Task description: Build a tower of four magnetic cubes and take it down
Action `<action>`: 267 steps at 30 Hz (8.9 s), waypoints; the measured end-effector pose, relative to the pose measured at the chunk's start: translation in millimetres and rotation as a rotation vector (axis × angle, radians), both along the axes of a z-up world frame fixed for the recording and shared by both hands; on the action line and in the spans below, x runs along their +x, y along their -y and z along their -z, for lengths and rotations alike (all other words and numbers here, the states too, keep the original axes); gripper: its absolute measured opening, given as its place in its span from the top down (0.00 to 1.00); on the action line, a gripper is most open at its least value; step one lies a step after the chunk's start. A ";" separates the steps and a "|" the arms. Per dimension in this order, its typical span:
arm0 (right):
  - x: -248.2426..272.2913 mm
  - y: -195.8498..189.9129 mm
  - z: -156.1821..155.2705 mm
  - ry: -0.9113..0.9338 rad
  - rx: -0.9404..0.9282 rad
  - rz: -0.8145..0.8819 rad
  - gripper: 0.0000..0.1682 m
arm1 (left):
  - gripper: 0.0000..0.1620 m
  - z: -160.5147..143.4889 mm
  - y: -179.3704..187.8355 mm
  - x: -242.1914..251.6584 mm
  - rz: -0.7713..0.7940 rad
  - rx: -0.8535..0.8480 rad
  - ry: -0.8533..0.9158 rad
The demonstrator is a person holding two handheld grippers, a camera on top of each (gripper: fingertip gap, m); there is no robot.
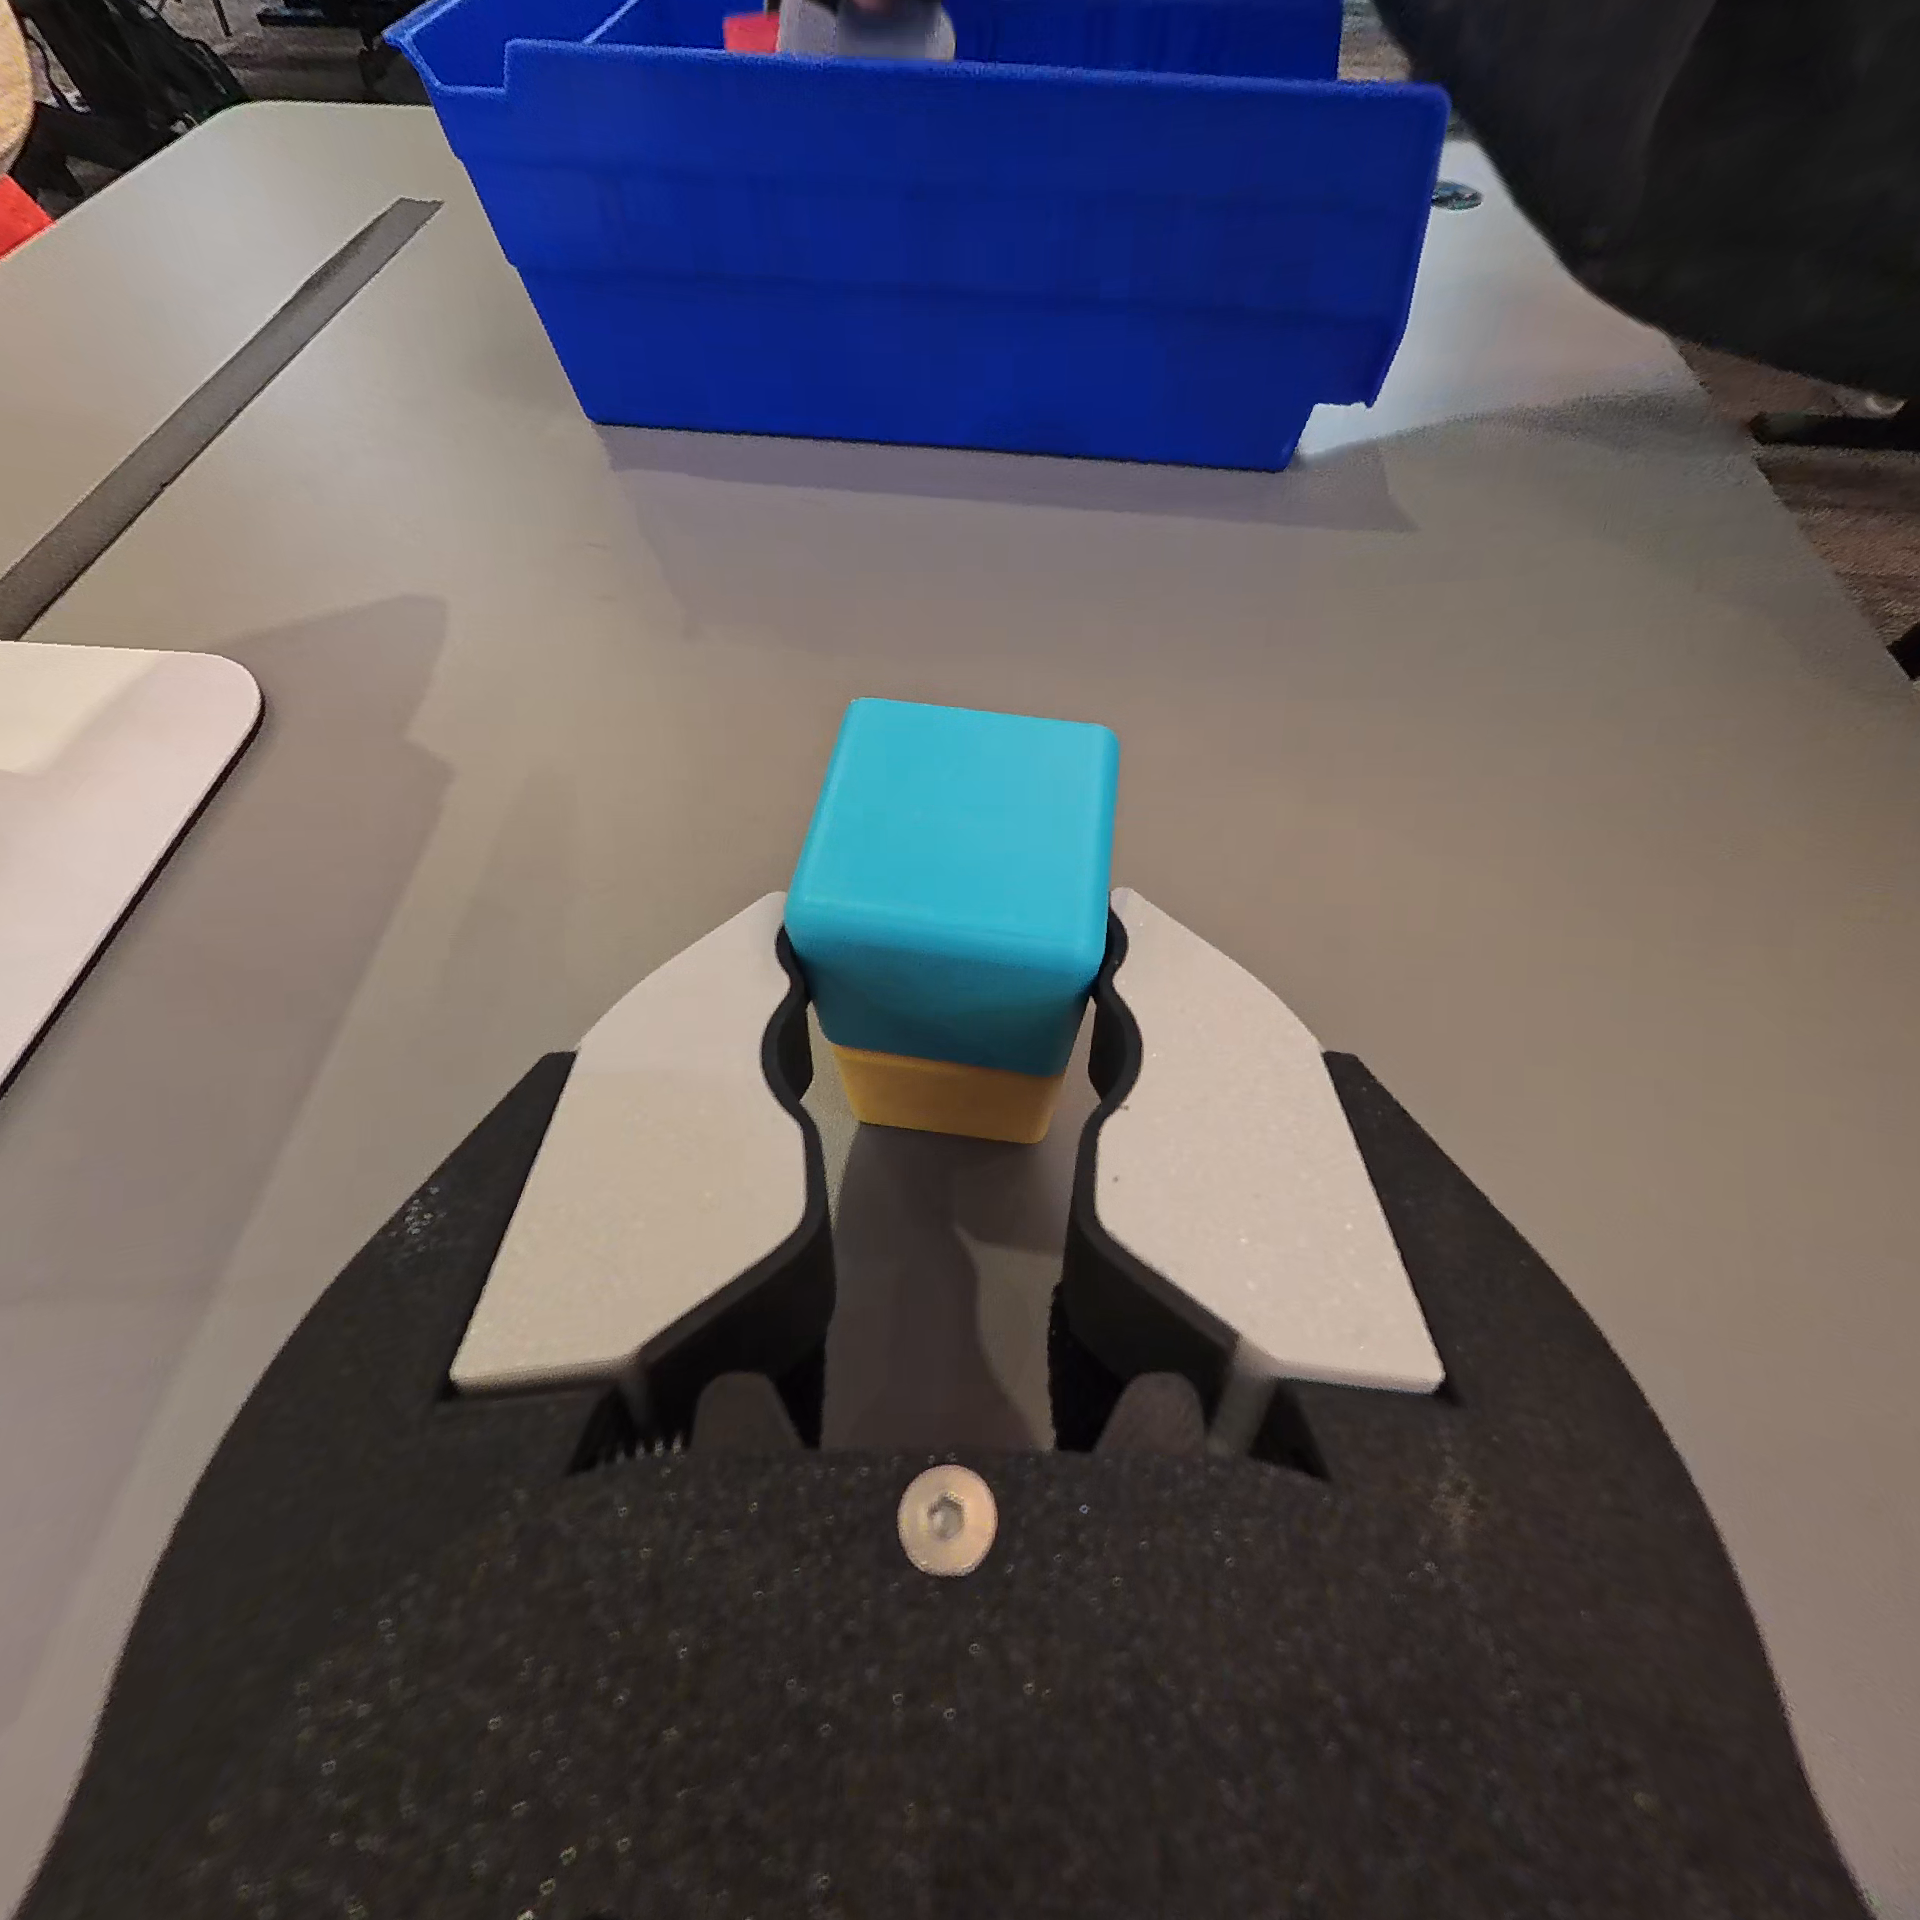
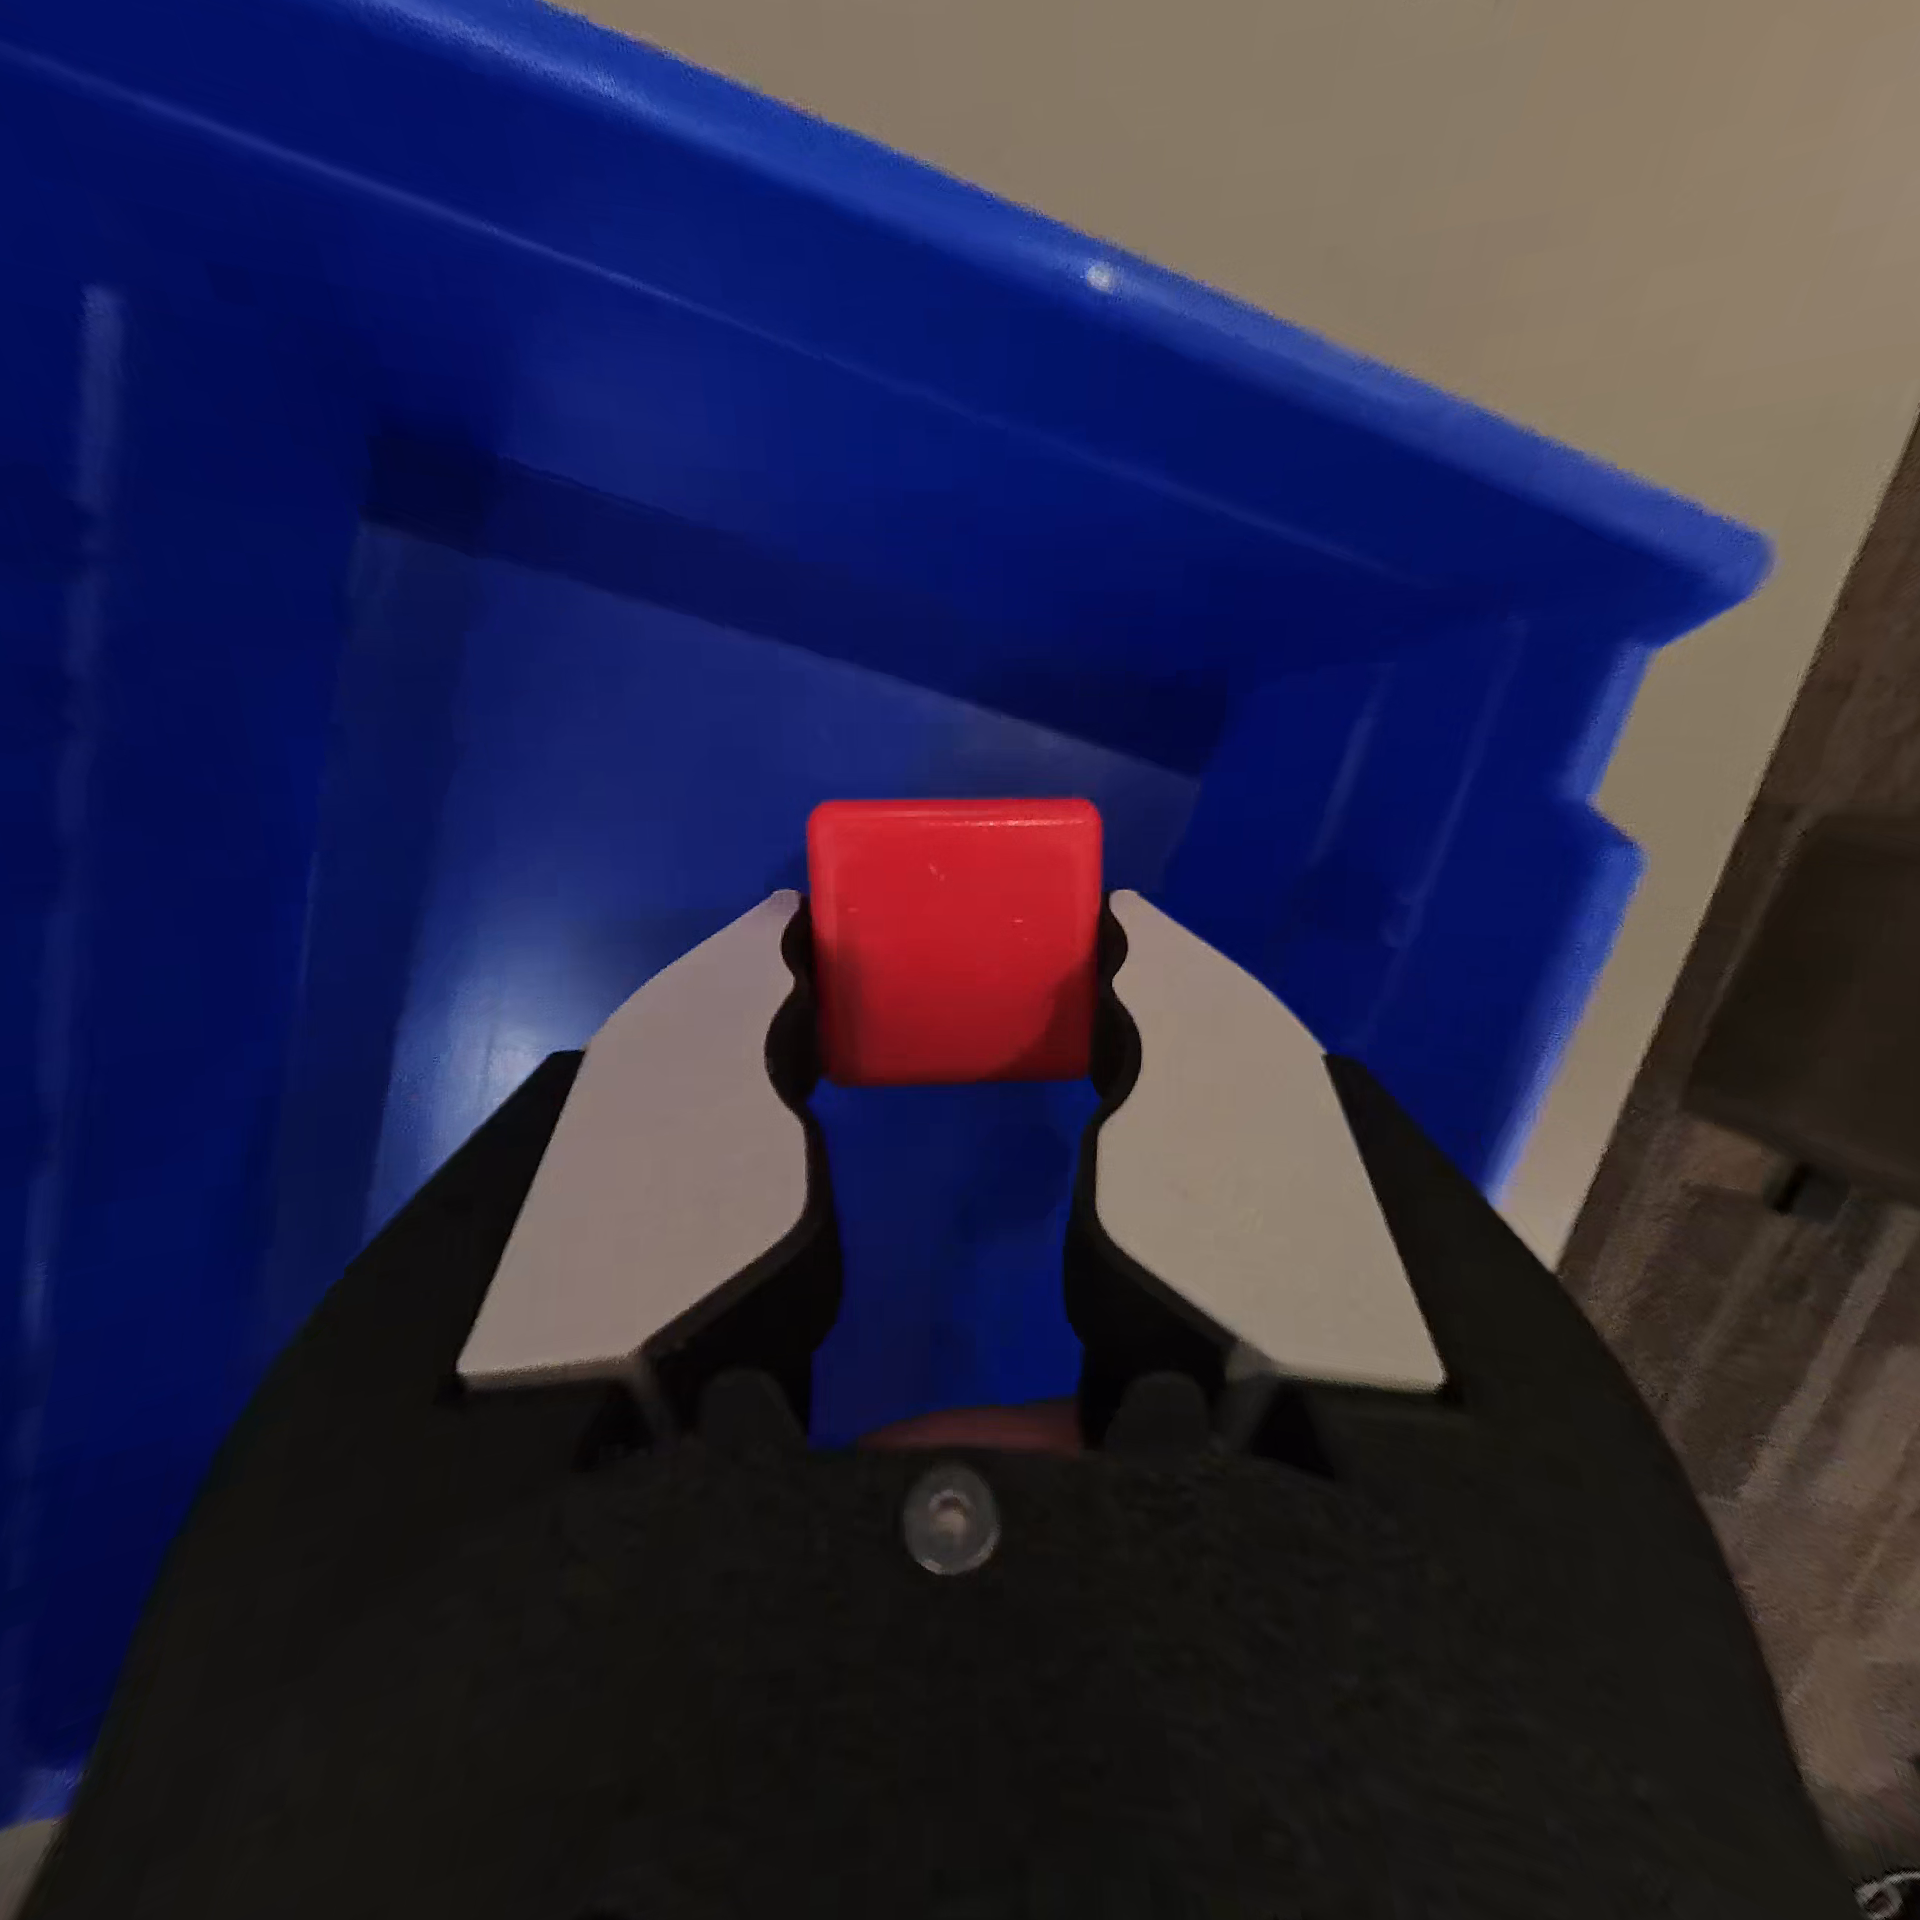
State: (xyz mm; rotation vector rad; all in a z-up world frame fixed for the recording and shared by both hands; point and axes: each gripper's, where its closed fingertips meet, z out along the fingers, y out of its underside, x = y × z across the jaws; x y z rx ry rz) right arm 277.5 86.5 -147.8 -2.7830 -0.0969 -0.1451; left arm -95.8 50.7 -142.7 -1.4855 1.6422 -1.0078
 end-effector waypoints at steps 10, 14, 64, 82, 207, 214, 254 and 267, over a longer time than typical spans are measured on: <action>4.9 2.2 29.9 -0.006 -0.054 0.068 0.68 | 0.69 11.0 2.0 1.8 0.002 0.038 -0.067; 2.8 2.4 18.4 0.049 -0.003 0.040 0.56 | 0.67 15.0 4.3 2.1 0.012 0.065 -0.090; -396.9 43.9 -141.4 -0.789 0.882 -0.829 0.54 | 0.70 -86.7 4.5 -23.6 -0.034 -0.126 0.229; -396.7 26.2 -165.4 -1.104 0.981 -0.841 0.70 | 0.70 -41.3 6.5 -14.7 -0.019 -0.099 0.043; -377.2 29.2 5.8 0.147 -0.055 -1.253 0.70 | 0.67 -139.8 -112.4 -108.0 -0.677 -0.268 0.711; -296.9 44.1 -125.3 0.264 0.153 -1.115 0.70 | 0.67 -130.7 -109.7 -97.5 -0.647 -0.299 0.669; -89.6 34.7 -92.9 0.049 0.278 -0.441 0.56 | 0.66 -86.5 -101.0 -61.6 -0.623 -0.157 0.382; -266.4 177.5 -83.1 -0.529 0.990 -0.302 0.67 | 0.60 -94.8 -38.3 -74.6 -0.895 0.254 0.324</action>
